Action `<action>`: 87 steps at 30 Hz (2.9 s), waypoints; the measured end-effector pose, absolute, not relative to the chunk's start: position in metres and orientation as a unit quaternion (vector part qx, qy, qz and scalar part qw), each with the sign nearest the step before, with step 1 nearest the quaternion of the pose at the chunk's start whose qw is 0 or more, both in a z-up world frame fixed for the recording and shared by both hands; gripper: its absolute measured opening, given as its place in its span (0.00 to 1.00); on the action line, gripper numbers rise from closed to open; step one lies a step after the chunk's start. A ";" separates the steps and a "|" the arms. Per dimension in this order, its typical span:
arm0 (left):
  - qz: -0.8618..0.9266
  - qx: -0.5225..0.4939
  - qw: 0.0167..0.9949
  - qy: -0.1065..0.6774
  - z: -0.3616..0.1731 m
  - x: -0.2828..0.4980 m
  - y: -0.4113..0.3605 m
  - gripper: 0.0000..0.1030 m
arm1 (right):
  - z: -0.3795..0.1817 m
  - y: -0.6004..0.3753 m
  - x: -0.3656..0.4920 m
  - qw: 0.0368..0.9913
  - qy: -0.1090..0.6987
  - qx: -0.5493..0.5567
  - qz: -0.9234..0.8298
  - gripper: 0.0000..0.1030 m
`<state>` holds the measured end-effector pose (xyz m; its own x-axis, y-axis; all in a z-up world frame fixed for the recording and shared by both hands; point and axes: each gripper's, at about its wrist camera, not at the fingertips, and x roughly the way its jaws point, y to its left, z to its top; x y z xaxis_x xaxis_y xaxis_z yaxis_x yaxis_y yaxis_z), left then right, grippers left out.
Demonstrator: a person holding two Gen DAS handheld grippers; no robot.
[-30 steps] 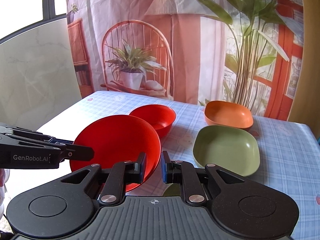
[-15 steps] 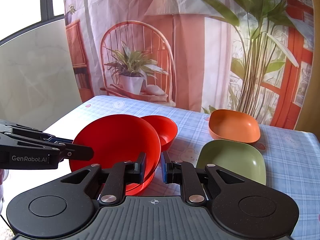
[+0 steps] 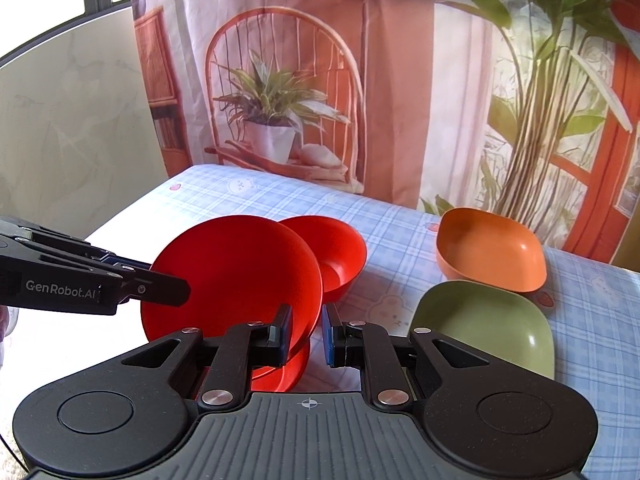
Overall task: Organize plates and bowls
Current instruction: 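Lift the red bowl with both grippers toward the other red bowls, then lower the red bowl into another red bowl with both grippers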
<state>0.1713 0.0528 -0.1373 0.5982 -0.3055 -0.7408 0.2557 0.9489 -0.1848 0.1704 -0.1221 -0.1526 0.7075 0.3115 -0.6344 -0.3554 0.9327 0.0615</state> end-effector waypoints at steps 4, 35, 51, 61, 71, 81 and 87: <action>-0.156 -0.027 0.886 0.436 -0.146 0.172 0.057 0.16 | -0.162 -0.116 0.174 0.917 0.350 -0.039 0.189 0.15; -0.152 -0.036 0.893 0.422 -0.140 0.214 0.074 0.40 | -0.169 -0.122 0.199 0.916 0.360 -0.047 0.172 0.20; -0.136 -0.055 0.887 0.438 -0.169 0.275 0.060 0.40 | -0.184 -0.129 0.260 0.924 0.357 0.019 0.134 0.25; -0.134 -0.052 0.879 0.454 -0.189 0.285 0.059 0.22 | -0.207 -0.132 0.269 0.914 0.378 0.072 0.126 0.25; -0.137 -0.050 0.888 0.436 -0.176 0.279 0.056 0.11 | -0.197 -0.127 0.269 0.919 0.364 0.075 0.132 0.13; -0.143 -0.035 0.903 0.403 -0.144 0.258 0.050 0.11 | -0.165 -0.132 0.259 0.928 0.339 0.079 0.133 0.13; -0.144 -0.027 0.909 0.390 -0.130 0.240 0.049 0.12 | -0.153 -0.133 0.242 0.932 0.328 0.081 0.134 0.13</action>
